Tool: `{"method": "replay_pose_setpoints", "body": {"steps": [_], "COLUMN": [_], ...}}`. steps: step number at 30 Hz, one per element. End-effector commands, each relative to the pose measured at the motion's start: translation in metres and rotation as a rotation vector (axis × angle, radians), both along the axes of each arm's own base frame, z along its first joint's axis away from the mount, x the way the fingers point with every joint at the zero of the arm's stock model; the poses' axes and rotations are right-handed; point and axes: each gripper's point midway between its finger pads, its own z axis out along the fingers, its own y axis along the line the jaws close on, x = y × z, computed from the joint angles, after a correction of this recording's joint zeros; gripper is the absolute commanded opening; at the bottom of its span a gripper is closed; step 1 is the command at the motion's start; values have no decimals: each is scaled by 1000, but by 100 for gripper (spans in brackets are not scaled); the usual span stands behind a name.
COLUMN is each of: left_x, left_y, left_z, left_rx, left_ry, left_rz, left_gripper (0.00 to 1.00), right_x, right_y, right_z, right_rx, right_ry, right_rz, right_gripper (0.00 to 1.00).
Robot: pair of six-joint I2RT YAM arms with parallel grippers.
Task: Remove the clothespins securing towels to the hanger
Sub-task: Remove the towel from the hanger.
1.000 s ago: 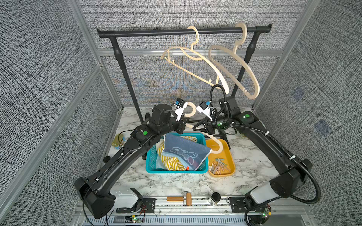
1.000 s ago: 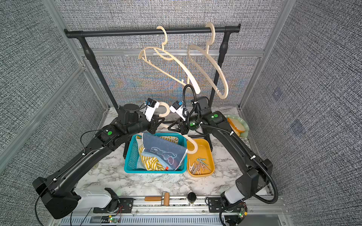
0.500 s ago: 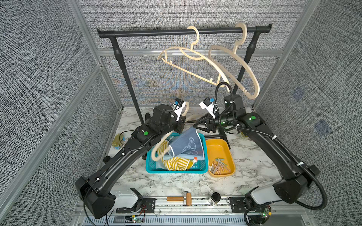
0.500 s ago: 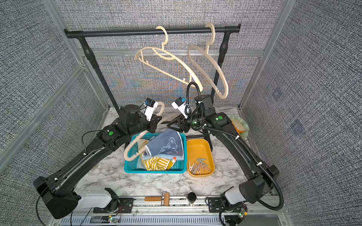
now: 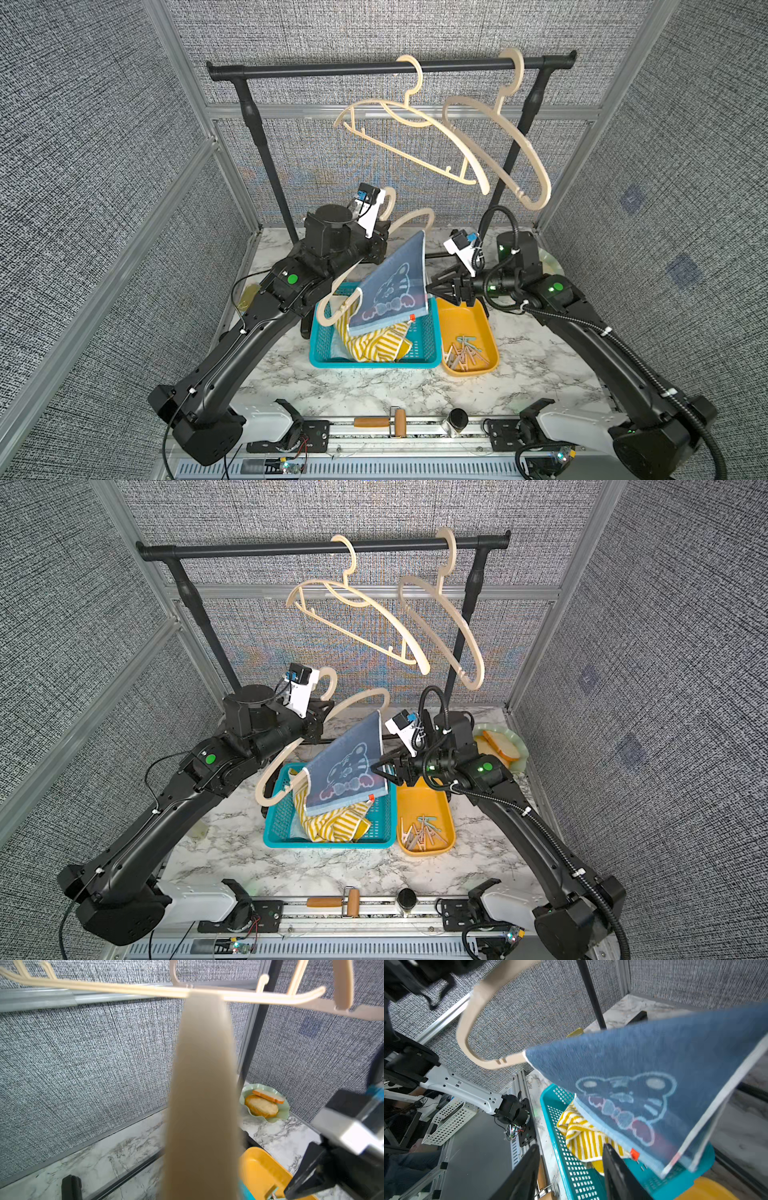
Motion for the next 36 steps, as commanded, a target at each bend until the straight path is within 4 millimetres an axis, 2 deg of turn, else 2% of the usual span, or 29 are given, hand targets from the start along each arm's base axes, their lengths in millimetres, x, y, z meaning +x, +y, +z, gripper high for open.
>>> {"method": "replay_pose_setpoints", "body": {"steps": [1, 5, 8, 10, 15, 23, 28, 36], "left_x": [-6, -11, -15, -18, -25, -30, -33, -34], "left_y": [-4, -5, -5, -5, -3, -3, -3, -2], "left_z": [11, 14, 12, 12, 15, 21, 28, 28], "left_rx": [-34, -36, -28, -25, -24, -36, -49, -50], "left_ry": [6, 28, 50, 61, 68, 67, 64, 70], "left_rz": [-37, -60, -73, -86, -100, -119, -129, -125], "left_gripper": [0, 0, 0, 0, 0, 0, 0, 0], "right_x": [12, 28, 42, 55, 73, 84, 92, 102], "right_y": [2, 5, 7, 2, -8, -13, -10, -6], "right_z": [-1, -12, -6, -3, 2, -11, -8, -7], "right_rx": [35, 33, 50, 55, 98, 73, 82, 87], "right_ry": [-28, -40, -65, -81, -75, -58, -62, -60], "right_rz": [-44, -65, -74, -101, -105, -108, -96, -85], "right_gripper": [52, 52, 52, 51, 51, 51, 51, 51]}}
